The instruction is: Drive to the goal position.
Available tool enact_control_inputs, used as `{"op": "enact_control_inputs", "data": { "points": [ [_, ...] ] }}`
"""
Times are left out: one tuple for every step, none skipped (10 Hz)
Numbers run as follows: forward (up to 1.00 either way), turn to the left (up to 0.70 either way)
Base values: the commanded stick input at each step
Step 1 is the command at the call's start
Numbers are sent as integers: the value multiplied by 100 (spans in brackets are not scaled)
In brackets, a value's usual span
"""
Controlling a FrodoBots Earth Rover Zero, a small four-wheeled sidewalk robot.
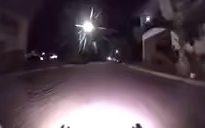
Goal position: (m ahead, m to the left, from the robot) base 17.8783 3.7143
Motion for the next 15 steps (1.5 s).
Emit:
{"op": "enact_control_inputs", "data": {
  "points": [
    [85,0],
    [85,0],
    [85,0],
    [85,0],
    [85,0],
    [85,0],
    [85,0],
    [85,0],
    [85,0],
    [85,0],
    [85,0],
    [85,0],
    [85,0],
    [85,0],
    [85,0]
  ]
}}
